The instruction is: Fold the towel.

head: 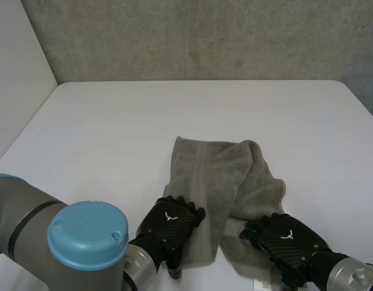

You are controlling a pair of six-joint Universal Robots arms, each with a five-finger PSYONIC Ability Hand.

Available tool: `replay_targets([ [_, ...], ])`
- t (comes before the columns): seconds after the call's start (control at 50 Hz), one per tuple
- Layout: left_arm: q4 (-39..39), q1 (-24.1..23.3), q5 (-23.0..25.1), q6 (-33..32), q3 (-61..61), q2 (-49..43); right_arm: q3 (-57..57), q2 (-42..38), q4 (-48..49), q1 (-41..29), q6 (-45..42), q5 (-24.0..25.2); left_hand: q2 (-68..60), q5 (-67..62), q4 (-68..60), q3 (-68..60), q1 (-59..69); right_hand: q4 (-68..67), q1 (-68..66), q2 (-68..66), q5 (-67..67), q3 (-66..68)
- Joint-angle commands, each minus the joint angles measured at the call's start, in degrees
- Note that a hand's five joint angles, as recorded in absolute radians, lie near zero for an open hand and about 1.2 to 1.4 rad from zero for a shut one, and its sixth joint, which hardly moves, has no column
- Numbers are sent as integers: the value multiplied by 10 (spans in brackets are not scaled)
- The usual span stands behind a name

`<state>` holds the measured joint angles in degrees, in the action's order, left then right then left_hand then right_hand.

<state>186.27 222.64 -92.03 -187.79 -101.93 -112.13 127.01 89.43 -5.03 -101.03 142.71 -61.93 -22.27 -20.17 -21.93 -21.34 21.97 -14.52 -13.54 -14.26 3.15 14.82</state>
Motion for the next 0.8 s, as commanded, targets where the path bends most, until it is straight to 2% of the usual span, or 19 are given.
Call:
replay_targets([
  [0.02, 36, 0, -4, 0, 3, -13, 4, -40, 44, 3, 3, -4, 53, 132, 50, 44, -50, -9, -19, -12, 23, 6],
  [0.28, 57, -1, -9, -1, 10, -38, 7, -59, 107, 15, 15, -19, 63, 142, 60, 54, -60, -163, -172, -165, 176, 160],
  [0.32, 57, -2, -9, -1, 11, -41, 6, -59, 117, 23, 34, -25, 68, 147, 65, 59, -65, -253, -263, -255, 266, 250],
  [0.34, 57, -3, -10, -1, 13, -46, 6, -59, 117, 23, 34, -25, 73, 152, 70, 64, -70, -253, -263, -256, 267, 250],
  [0.38, 57, -5, -10, -1, 15, -49, 1, -59, 123, 30, 55, -31, 75, 154, 72, 66, -72, -397, -407, -400, 411, 394],
  [0.4, 58, -5, -10, -1, 16, -51, 1, -59, 123, 30, 56, -31, 75, 154, 72, 66, -72, -398, -408, -401, 412, 395],
  [0.44, 58, -6, -10, -1, 17, -53, -4, -53, 128, 45, 77, -35, 75, 154, 72, 66, -72, -534, -543, -536, 547, 531],
  [0.46, 58, -6, -10, -1, 17, -55, -4, -53, 129, 45, 78, -35, 75, 154, 72, 66, -72, -534, -544, -537, 548, 531],
  [0.48, 58, -6, -10, -1, 17, -55, -6, -49, 130, 53, 85, -35, 75, 154, 72, 66, -72, -593, -602, -595, 606, 590],
  [0.64, 78, -6, -12, -2, 20, -63, -16, -18, 131, 99, 99, -44, 20, 99, 16, 10, -17, -655, -665, -657, 668, 652],
  [0.76, 92, -6, -17, -6, 20, -66, -19, -11, 129, 131, 99, -39, -90, -11, -93, -99, 93, -655, -665, -657, 669, 652],
  [0.8, 96, -6, -24, -29, 20, -70, -19, -10, 128, 136, 99, -39, -197, -118, -200, -206, 200, -654, -664, -656, 667, 651],
])
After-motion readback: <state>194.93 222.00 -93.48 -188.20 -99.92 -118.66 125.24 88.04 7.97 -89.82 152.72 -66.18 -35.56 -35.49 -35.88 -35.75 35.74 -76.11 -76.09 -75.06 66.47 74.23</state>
